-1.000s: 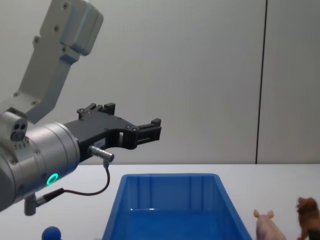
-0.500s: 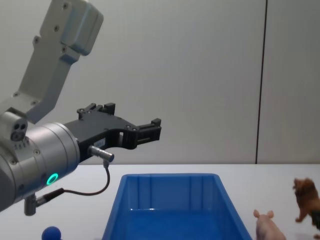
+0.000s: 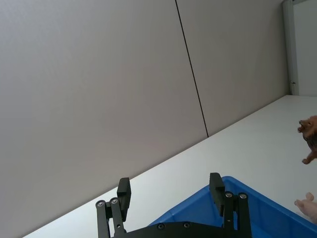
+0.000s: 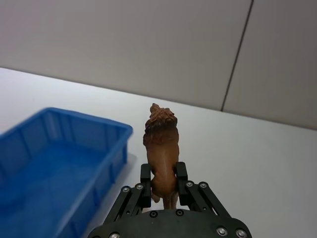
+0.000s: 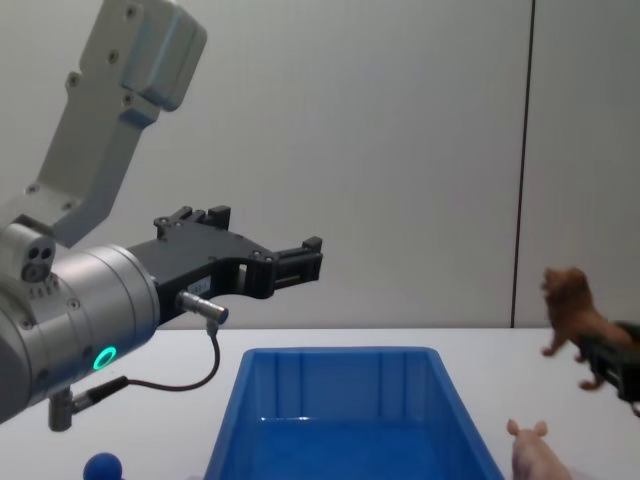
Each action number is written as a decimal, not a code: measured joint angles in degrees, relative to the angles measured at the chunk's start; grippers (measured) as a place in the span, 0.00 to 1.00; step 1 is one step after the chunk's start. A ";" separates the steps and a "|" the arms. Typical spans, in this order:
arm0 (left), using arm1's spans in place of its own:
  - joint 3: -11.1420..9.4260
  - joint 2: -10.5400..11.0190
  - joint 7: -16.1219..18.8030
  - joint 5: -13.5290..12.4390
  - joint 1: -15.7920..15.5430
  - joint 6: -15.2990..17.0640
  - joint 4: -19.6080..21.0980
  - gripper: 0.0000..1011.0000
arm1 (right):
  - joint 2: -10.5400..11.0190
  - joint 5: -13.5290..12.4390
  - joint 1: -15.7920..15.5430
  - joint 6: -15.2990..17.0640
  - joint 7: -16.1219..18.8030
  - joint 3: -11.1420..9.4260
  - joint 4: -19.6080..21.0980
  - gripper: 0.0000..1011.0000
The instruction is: Pick up the two dolls from the table and place them into the box.
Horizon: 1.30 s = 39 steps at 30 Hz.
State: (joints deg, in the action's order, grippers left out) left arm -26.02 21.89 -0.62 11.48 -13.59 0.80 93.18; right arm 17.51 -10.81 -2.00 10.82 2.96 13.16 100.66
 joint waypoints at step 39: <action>0.00 0.00 0.00 0.00 0.00 0.00 0.00 0.99 | -6.52 0.15 7.70 1.88 16.18 4.68 -3.58 0.89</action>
State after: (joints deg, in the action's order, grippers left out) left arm -26.02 21.90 -0.62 11.48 -13.59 0.80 93.18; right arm 10.99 -10.66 5.71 12.70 19.14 17.84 97.08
